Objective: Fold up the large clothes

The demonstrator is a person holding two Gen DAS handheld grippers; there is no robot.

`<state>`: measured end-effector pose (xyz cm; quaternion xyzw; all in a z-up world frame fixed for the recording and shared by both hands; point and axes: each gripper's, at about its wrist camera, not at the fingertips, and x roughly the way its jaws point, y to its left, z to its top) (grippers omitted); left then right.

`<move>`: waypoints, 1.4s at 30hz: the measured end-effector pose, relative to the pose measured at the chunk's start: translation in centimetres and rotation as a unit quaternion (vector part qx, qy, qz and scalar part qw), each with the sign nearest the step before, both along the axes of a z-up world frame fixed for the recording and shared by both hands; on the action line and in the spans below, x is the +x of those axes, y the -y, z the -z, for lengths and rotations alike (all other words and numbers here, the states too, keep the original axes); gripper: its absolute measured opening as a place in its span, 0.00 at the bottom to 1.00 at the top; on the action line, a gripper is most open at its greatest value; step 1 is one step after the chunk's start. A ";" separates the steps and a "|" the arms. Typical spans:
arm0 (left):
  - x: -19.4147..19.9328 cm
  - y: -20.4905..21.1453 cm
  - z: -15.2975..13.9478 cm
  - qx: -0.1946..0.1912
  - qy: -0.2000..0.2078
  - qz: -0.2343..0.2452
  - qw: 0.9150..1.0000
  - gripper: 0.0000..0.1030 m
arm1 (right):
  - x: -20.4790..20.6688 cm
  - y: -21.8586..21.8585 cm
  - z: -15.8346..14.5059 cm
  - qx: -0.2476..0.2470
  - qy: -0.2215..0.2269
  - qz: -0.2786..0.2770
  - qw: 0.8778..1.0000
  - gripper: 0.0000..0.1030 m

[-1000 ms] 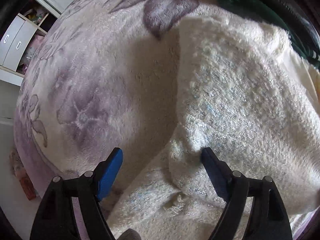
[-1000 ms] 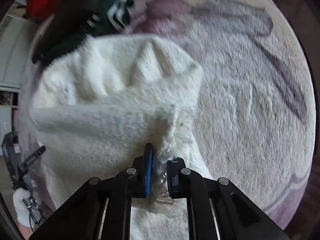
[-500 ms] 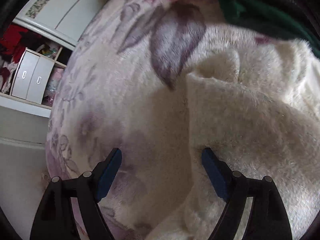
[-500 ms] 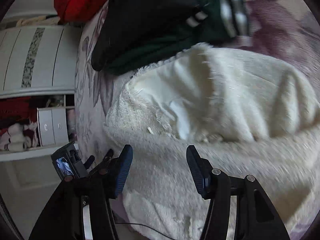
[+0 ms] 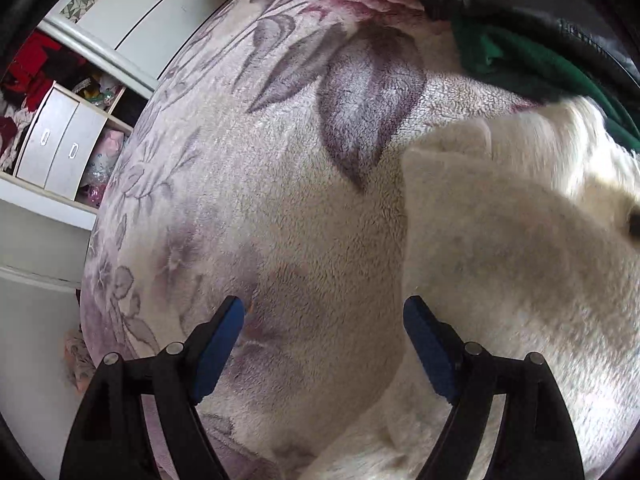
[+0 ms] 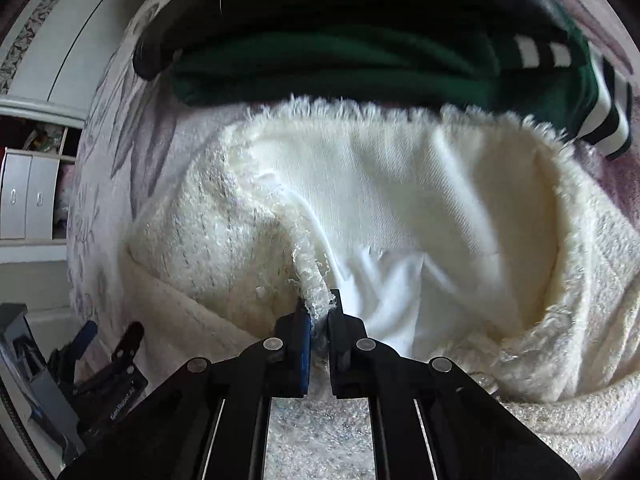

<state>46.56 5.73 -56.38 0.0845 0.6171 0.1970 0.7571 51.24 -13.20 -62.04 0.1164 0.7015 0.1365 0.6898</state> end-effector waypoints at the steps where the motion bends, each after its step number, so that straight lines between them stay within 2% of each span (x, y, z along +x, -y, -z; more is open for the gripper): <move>1: -0.1 0.1 0.0 0.002 0.000 0.002 1.000 0.79 | 0.5 0.0 -0.5 -0.009 0.008 0.006 1.000 0.06; 3: -0.1 0.4 0.2 0.005 -0.004 0.006 1.000 0.79 | 1.7 -0.2 -0.6 -0.024 0.012 0.018 0.999 0.07; 6: -0.4 0.6 -0.5 0.004 0.000 0.005 1.000 0.79 | 3.3 -0.9 1.7 -0.014 -0.053 -0.010 0.998 0.08; 8: -0.8 1.2 -1.3 0.006 0.013 0.008 1.000 0.79 | 3.9 0.2 0.4 0.006 -0.074 -0.005 0.997 0.14; 9: -0.9 1.7 -1.7 0.008 0.018 0.010 1.000 0.79 | 3.9 1.5 -1.1 0.011 -0.069 0.010 0.997 0.20; 10: -0.8 2.2 -1.9 0.008 0.021 0.012 1.000 0.79 | 3.6 3.1 -2.4 0.009 -0.055 0.024 0.998 0.41; 12: -0.5 3.4 -2.0 0.016 0.026 0.017 0.999 0.79 | 3.1 5.9 -4.9 -0.026 -0.027 0.050 0.998 0.64; 14: 0.0 4.3 -1.9 0.017 0.027 0.016 0.999 0.79 | 2.4 7.9 -5.3 -0.051 -0.026 0.073 0.996 0.64; 15: 0.3 4.6 -1.7 0.014 0.026 0.013 0.999 0.79 | 1.9 8.5 -4.5 -0.047 -0.046 0.082 0.995 0.64; 17: 0.8 5.2 -1.5 0.009 0.026 0.007 1.000 0.79 | 1.7 9.5 -2.3 -0.049 -0.086 0.090 0.991 0.64; 19: 1.1 5.6 -1.4 0.009 0.026 0.006 1.000 0.79 | 0.7 9.2 0.3 -0.081 -0.108 0.085 0.987 0.63; 20: 1.2 5.8 -1.4 0.010 0.026 0.008 1.000 0.79 | 0.4 8.7 1.4 -0.080 -0.112 0.083 0.987 0.59; 21: 1.1 5.9 -1.5 0.013 0.028 0.008 1.000 0.79 | 0.0 8.3 2.1 -0.082 -0.104 0.085 0.988 0.18; 22: 1.1 6.0 -1.5 0.015 0.029 0.011 0.999 0.79 | -0.2 8.0 2.4 -0.093 -0.095 0.092 0.987 0.13; 24: 0.8 6.0 -1.6 0.022 0.031 0.020 0.999 0.79 | -0.4 7.3 1.6 -0.105 -0.066 0.110 0.986 0.11; 27: 0.4 5.7 -1.5 0.028 0.027 0.021 0.999 0.79 | -0.7 6.3 -1.0 -0.092 -0.027 0.131 0.987 0.10; 29: 0.2 5.5 -1.4 0.033 0.023 0.019 0.999 0.79 | -0.1 6.3 -1.9 -0.083 -0.020 0.149 0.985 0.10; 36: -0.2 5.3 -1.5 0.047 0.020 0.021 0.998 0.79 | 4.2 5.6 -2.2 -0.068 -0.024 0.193 0.979 0.10; 39: -0.9 5.7 -2.2 0.048 0.022 0.031 0.998 0.79 | 6.0 5.4 -0.1 -0.030 -0.087 0.141 0.986 0.21; 40: -1.3 6.0 -2.6 0.050 0.026 0.036 0.998 0.79 | 6.0 5.5 -0.3 -0.014 -0.098 0.123 0.987 0.21; 42: -2.2 6.7 -3.1 0.047 0.029 0.045 0.997 0.79 | 4.6 8.4 -3.3 0.017 -0.078 0.119 0.990 0.28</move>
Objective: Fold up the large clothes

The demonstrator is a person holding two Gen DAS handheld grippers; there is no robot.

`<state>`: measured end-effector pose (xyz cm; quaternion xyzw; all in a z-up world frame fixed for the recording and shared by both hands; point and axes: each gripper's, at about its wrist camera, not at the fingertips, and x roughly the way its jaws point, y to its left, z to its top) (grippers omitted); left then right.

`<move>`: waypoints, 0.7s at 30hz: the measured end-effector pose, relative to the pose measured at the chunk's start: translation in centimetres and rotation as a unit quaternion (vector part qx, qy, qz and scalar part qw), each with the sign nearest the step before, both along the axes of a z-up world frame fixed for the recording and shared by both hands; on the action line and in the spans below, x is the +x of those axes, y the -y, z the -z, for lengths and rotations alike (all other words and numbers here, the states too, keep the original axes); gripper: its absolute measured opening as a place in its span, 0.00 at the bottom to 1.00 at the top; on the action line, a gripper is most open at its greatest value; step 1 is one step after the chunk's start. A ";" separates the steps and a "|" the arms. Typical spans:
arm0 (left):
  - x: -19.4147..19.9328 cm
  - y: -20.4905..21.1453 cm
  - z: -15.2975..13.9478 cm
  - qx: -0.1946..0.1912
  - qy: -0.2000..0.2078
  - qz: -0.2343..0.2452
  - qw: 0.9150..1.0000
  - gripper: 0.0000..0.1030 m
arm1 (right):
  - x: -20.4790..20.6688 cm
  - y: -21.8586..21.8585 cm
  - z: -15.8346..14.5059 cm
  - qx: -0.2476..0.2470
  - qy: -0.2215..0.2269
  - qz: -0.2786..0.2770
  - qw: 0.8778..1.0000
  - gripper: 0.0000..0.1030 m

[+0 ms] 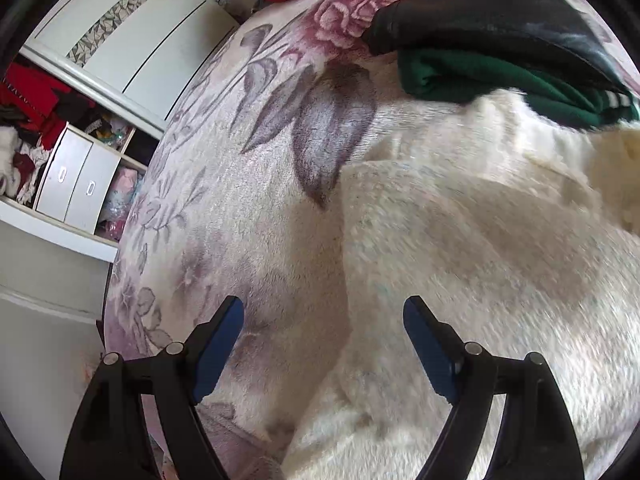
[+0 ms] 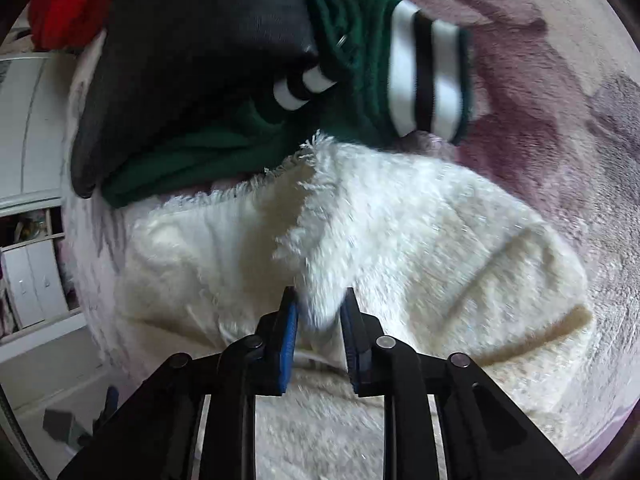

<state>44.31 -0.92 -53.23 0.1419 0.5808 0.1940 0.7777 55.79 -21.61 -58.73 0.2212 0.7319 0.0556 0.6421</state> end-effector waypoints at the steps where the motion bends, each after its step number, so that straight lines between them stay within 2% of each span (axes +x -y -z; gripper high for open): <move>1: -0.6 0.5 -0.2 -0.005 -0.001 0.006 1.000 0.79 | -1.2 1.7 -1.8 -0.007 0.018 0.003 1.000 0.40; 2: -1.1 1.0 -0.4 -0.011 -0.004 0.011 1.000 0.79 | -2.9 3.6 -3.8 -0.028 0.038 -0.001 0.999 0.47; 3: -1.6 1.8 -0.6 -0.016 -0.007 0.018 1.000 0.79 | -5.2 5.1 -5.3 -0.057 0.050 -0.005 0.997 0.60; 6: -3.0 4.3 -0.8 -0.023 -0.012 0.038 0.999 0.79 | -12.5 9.7 -6.7 -0.145 0.039 -0.022 0.988 0.63; 7: -3.2 5.1 -0.7 -0.023 -0.014 0.045 0.999 0.79 | -13.8 13.3 -6.7 -0.160 0.024 -0.027 0.986 0.63; 9: -3.5 6.7 -0.3 -0.026 -0.021 0.055 0.998 0.79 | -17.0 16.7 -5.3 -0.160 -0.011 -0.039 0.986 0.63; 10: -3.5 7.4 0.0 -0.025 -0.026 0.061 0.997 0.79 | -17.6 17.0 -4.1 -0.147 -0.027 -0.043 0.988 0.63; 12: -3.4 8.6 0.5 -0.019 -0.031 0.072 0.997 0.79 | -19.2 15.6 -1.4 -0.118 -0.044 -0.051 0.991 0.63; 14: -3.1 9.4 0.8 -0.014 -0.034 0.076 0.996 0.79 | -18.9 14.5 0.7 -0.093 -0.035 -0.061 0.993 0.63; 15: -3.0 9.6 0.9 -0.013 -0.035 0.075 0.996 0.79 | -18.4 13.7 1.6 -0.081 -0.026 -0.066 0.994 0.60; 16: -2.9 9.7 0.9 -0.010 -0.036 0.075 0.996 0.79 | -17.7 13.1 2.4 -0.075 -0.018 -0.067 0.995 0.27; 17: -2.8 9.7 0.9 -0.004 -0.038 0.075 0.996 0.79 | -17.3 12.7 2.8 -0.072 -0.008 -0.063 0.995 0.09; 18: -2.8 9.7 0.9 0.001 -0.039 0.074 0.996 0.79 | -17.0 12.5 2.9 -0.065 -0.003 -0.050 0.997 0.07; 19: -2.9 9.4 0.8 0.003 -0.042 0.072 0.997 0.79 | -17.0 13.0 2.6 -0.079 0.004 -0.021 0.997 0.07; 21: -3.4 8.7 0.6 0.011 -0.050 0.068 0.996 0.79 | -18.0 15.4 1.3 -0.078 0.018 0.045 0.996 0.07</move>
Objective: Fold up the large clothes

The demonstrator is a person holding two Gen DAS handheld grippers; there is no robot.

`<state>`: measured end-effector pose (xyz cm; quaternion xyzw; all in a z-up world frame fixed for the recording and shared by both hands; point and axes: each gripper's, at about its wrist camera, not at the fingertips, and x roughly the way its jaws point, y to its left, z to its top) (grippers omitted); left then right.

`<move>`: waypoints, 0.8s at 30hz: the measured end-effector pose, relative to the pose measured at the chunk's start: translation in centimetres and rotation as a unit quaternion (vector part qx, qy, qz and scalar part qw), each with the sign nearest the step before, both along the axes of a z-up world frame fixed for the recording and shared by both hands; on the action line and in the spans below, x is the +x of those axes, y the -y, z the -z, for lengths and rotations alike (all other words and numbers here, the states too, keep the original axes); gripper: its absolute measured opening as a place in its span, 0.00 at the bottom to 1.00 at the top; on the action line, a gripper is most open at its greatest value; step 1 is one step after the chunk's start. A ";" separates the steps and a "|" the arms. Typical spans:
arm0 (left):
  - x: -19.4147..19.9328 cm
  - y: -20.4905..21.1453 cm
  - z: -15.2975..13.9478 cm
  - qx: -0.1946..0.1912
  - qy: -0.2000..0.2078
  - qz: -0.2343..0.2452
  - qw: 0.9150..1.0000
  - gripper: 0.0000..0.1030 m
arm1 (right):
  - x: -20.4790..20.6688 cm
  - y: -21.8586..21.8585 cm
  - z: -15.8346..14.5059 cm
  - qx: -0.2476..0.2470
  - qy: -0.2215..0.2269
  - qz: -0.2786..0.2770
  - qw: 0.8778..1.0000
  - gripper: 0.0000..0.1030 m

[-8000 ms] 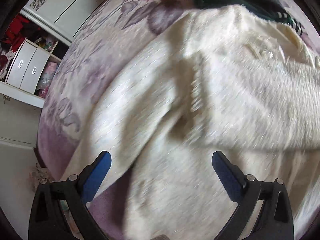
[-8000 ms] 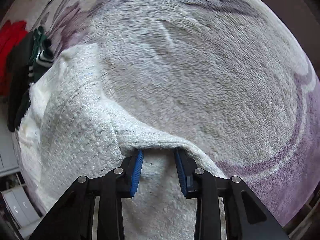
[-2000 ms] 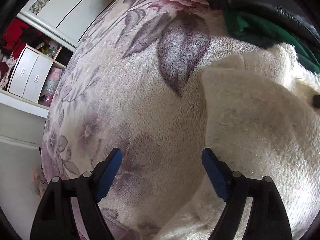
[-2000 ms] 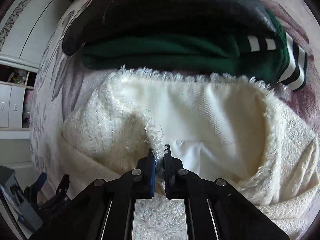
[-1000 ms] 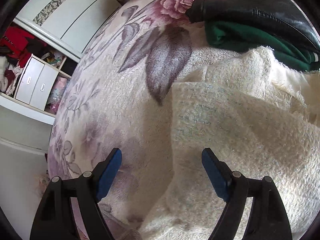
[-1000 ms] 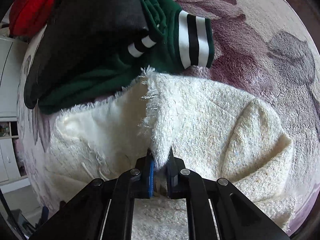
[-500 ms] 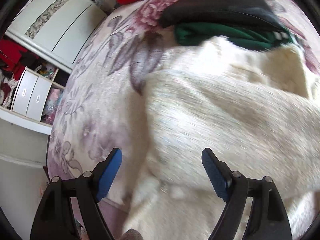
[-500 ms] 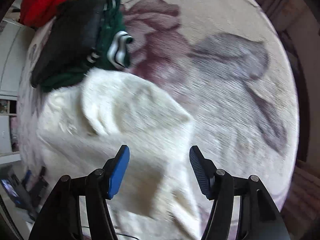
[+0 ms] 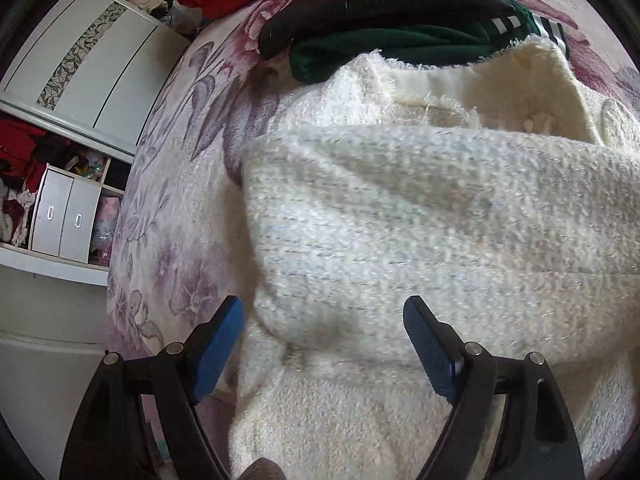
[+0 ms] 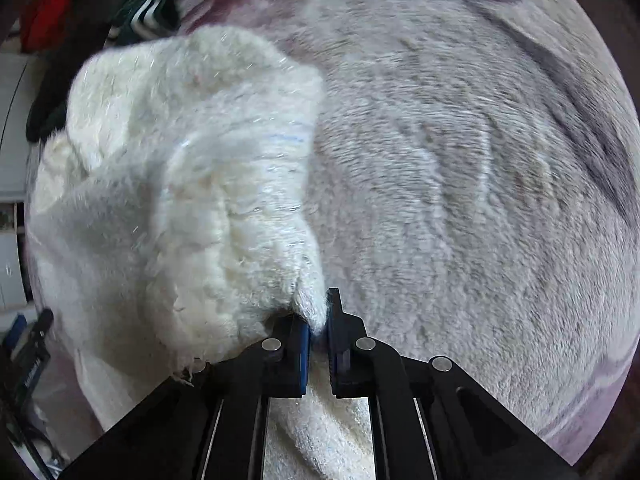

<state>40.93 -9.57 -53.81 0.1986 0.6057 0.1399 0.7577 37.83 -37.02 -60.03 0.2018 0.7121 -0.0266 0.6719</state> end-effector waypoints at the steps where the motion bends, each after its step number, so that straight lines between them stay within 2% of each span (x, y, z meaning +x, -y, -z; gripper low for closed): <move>1: -0.4 -0.5 -0.2 0.006 -0.005 -0.001 1.000 0.79 | -0.6 1.1 -0.1 0.007 -0.002 0.031 0.999 0.07; 3: -1.2 -1.7 -0.9 0.017 -0.011 -0.006 1.000 0.79 | -1.9 3.1 1.2 0.066 -0.028 0.092 0.993 0.07; 5: -2.3 -3.0 -1.8 0.031 -0.015 -0.009 0.999 0.79 | -2.4 4.4 1.9 0.130 -0.043 0.136 0.981 0.11; 6: -2.9 -3.6 -2.2 0.040 -0.016 -0.011 0.999 0.79 | -2.2 4.6 1.8 0.147 -0.044 0.139 0.978 0.17; 7: -3.4 -4.1 -2.5 0.050 -0.017 -0.012 0.999 0.79 | -1.9 4.3 1.5 0.149 -0.045 0.122 0.980 0.21; 9: -4.4 -4.9 -3.0 0.062 -0.021 -0.017 0.998 0.79 | -0.9 2.3 1.4 0.134 -0.051 0.048 0.988 0.27; 10: -4.8 -5.3 -3.1 0.061 -0.023 -0.023 0.998 0.79 | -0.2 0.8 1.3 0.109 -0.059 0.019 0.992 0.09; 11: -5.1 -5.6 -3.2 0.060 -0.025 -0.029 0.997 0.79 | -0.3 0.3 1.0 0.075 -0.058 0.008 0.996 0.07; 13: -5.3 -6.1 -3.4 0.058 -0.024 -0.038 0.997 0.79 | -0.2 1.2 -0.4 0.039 -0.041 0.031 0.998 0.07; 14: -5.3 -6.1 -3.5 0.054 -0.021 -0.040 0.997 0.79 | -0.4 1.8 -0.7 0.043 -0.039 0.058 0.997 0.07; 16: -5.0 -6.0 -3.7 0.046 -0.008 -0.040 0.998 0.79 | -0.6 2.2 -0.3 0.085 -0.058 0.084 0.991 0.08; 17: -4.7 -5.7 -3.7 0.043 -0.001 -0.039 0.998 0.79 | -0.5 2.2 -0.7 0.097 -0.065 0.087 0.989 0.10; 18: -4.3 -5.5 -3.7 0.040 0.008 -0.038 0.998 0.79 | -0.5 2.6 -1.5 0.112 -0.067 0.098 0.986 0.17; 20: -3.1 -4.7 -3.6 0.040 0.021 -0.033 0.998 0.79 | -1.0 4.6 -3.4 0.134 -0.054 0.139 0.980 0.19; 21: -2.4 -4.1 -3.5 0.042 0.032 -0.030 0.998 0.79 | -0.7 5.4 -4.3 0.146 -0.039 0.162 0.975 0.32; 22: -1.7 -3.6 -3.2 0.044 0.037 -0.024 0.998 0.79 | 0.1 6.1 -4.9 0.153 -0.023 0.170 0.973 0.52; 23: -1.0 -3.1 -3.0 0.043 0.040 -0.020 0.998 0.79 | 1.1 6.4 -5.4 0.142 -0.012 0.163 0.976 0.57; 24: -0.1 -2.6 -2.9 0.035 0.045 -0.017 0.998 0.79 | 2.1 6.6 -5.7 0.111 -0.009 0.149 0.983 0.58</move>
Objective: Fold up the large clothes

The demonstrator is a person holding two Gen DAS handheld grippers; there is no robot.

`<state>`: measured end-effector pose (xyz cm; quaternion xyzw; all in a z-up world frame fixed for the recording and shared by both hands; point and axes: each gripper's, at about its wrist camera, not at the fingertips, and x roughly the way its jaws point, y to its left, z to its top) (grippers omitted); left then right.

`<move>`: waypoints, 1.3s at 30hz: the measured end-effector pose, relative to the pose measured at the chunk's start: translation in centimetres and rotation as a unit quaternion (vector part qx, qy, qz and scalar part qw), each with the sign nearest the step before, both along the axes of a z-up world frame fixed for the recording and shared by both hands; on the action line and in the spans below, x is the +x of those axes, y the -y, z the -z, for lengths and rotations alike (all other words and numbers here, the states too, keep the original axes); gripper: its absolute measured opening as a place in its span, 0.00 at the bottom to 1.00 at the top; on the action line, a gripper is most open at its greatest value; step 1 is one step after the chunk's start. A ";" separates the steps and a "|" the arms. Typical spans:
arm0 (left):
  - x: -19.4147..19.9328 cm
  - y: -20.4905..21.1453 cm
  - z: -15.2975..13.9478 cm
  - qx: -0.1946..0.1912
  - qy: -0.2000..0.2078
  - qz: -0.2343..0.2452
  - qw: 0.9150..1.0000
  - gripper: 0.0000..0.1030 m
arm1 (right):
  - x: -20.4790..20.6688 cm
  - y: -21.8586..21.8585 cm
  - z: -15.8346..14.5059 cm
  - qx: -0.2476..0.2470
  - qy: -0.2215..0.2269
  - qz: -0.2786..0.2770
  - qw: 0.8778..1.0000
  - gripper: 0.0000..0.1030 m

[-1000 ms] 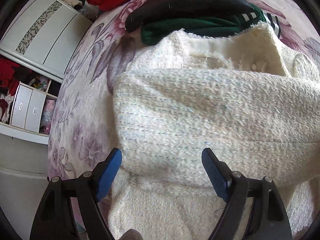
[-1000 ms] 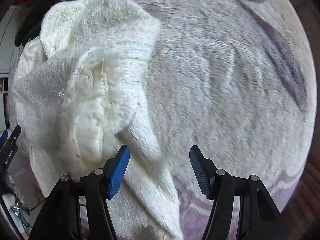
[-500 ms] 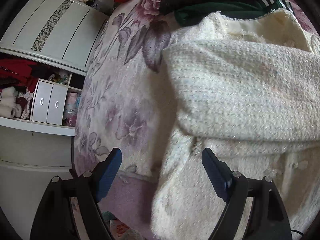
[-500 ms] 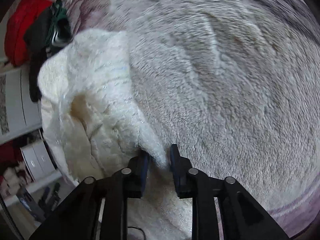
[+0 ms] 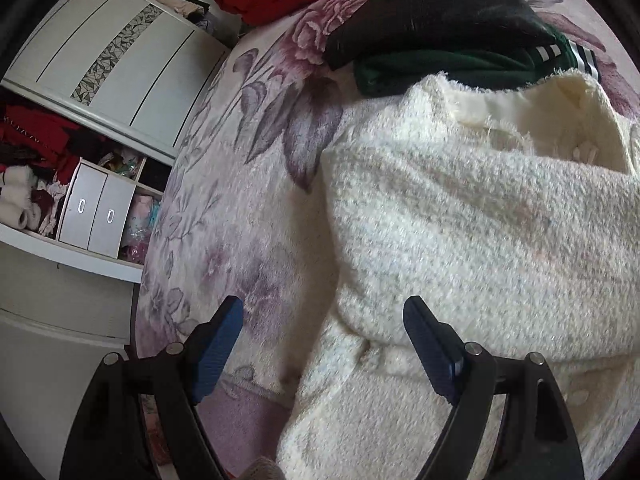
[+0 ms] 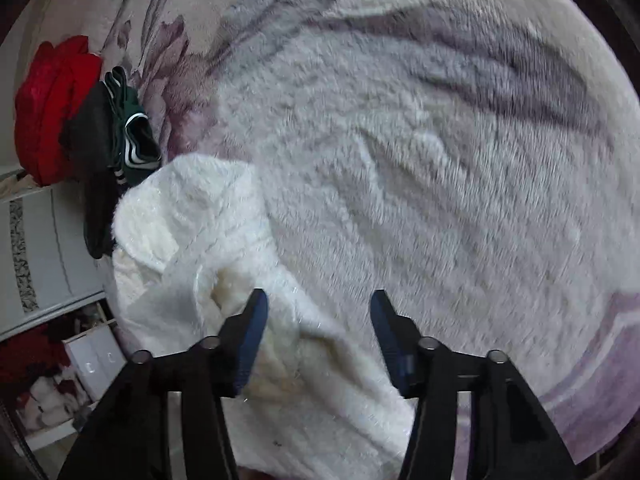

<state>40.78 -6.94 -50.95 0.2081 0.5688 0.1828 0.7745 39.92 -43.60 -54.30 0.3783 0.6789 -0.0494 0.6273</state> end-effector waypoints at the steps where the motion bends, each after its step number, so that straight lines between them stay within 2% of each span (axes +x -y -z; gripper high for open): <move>1: 0.6 0.4 0.1 -0.002 0.003 0.004 1.000 0.79 | 0.9 -0.2 -0.2 -0.033 -0.005 -0.023 0.999 0.58; 4: 2.0 1.6 0.2 0.013 0.011 0.030 0.999 0.79 | 3.1 -1.1 -0.1 -0.036 -0.008 -0.075 0.997 0.58; 6: 2.3 2.0 -0.1 0.011 0.013 0.041 0.999 0.79 | 2.9 -3.7 0.6 -0.038 -0.031 -0.136 0.990 0.58; 7: 2.2 2.1 -0.3 0.006 0.013 0.043 0.999 0.79 | 1.3 -3.1 3.2 -0.054 -0.048 -0.166 0.983 0.58; 9: 2.0 2.2 -0.4 0.003 0.014 0.050 0.999 0.79 | 0.0 -5.4 4.7 -0.054 -0.073 -0.212 0.973 0.57; 11: 1.5 2.3 -0.2 0.009 0.010 0.060 0.998 0.79 | -1.1 -6.8 5.6 -0.054 -0.069 -0.207 0.974 0.13; 12: 1.1 2.2 0.1 0.009 0.006 0.063 0.998 0.79 | -1.5 -7.3 5.6 -0.072 -0.069 -0.205 0.974 0.07; 14: 0.4 2.0 0.8 0.007 -0.007 0.067 0.998 0.79 | -1.7 -7.7 4.2 -0.155 -0.041 -0.207 0.965 0.07; 15: 0.0 1.8 1.2 0.006 -0.014 0.069 0.998 0.79 | -1.8 -7.4 4.2 -0.170 -0.040 -0.192 0.966 0.07; 16: -0.3 1.5 1.4 0.006 -0.019 0.070 0.997 0.79 | -1.9 -8.3 4.8 -0.158 -0.049 -0.174 0.971 0.07; 18: -1.2 0.8 1.6 0.006 -0.023 0.071 0.997 0.79 | -2.7 -8.4 4.1 -0.153 -0.051 -0.170 0.972 0.09; 20: -1.9 -0.1 1.7 0.003 -0.026 0.065 0.998 0.79 | -2.9 -8.2 2.4 -0.148 -0.046 -0.169 0.973 0.21; 22: -2.8 -1.2 2.0 0.002 -0.029 0.059 0.998 0.79 | -2.9 -8.8 0.8 -0.141 -0.040 -0.194 0.970 0.53; 23: -3.2 -1.7 2.3 0.002 -0.032 0.056 0.998 0.79 | -3.3 -9.2 0.7 -0.146 -0.052 -0.221 0.963 0.53; 24: -3.7 -2.2 2.6 0.004 -0.036 0.054 0.998 0.79 | -4.0 -9.8 1.6 -0.171 -0.075 -0.254 0.949 0.43; 25: -4.1 -2.7 2.9 0.006 -0.042 0.052 0.998 0.79 | -5.0 -9.9 2.9 -0.225 -0.108 -0.284 0.926 0.36; 26: -4.6 -3.3 3.1 0.005 -0.049 0.048 0.998 0.79 | -5.7 -9.3 3.4 -0.238 -0.106 -0.280 0.924 0.36; 27: -5.1 -3.9 3.2 0.004 -0.051 0.042 0.998 0.79 | -6.0 -8.7 3.1 -0.229 -0.102 -0.252 0.935 0.36; 28: -5.6 -4.5 3.2 0.005 -0.051 0.038 0.998 0.79 | -6.2 -8.4 2.3 -0.233 -0.107 -0.237 0.937 0.36; 30: -6.8 -6.0 3.0 0.004 -0.054 0.025 0.998 0.79 | -6.5 -8.7 -0.2 -0.280 -0.118 -0.221 0.927 0.36; 31: -7.3 -6.5 3.1 0.002 -0.056 0.017 0.998 0.79 | -6.8 -8.4 -1.5 -0.270 -0.113 -0.209 0.933 0.37; 33: -8.6 -7.7 3.3 0.000 -0.066 0.000 0.998 0.79 | -8.8 -8.2 -4.2 -0.218 -0.100 -0.179 0.954 0.37; 34: -9.3 -8.2 3.5 0.000 -0.071 -0.008 0.997 0.79 | -10.2 -7.5 -5.4 -0.200 -0.096 -0.175 0.959 0.37; 37: -11.3 -9.0 4.0 -0.004 -0.087 -0.034 0.996 0.79 | -15.3 -8.5 -5.9 -0.179 -0.112 -0.194 0.958 0.37; 39: -12.5 -9.1 4.0 -0.006 -0.092 -0.048 0.995 0.79 | -18.5 -9.8 -3.5 -0.162 -0.158 -0.227 0.947 0.36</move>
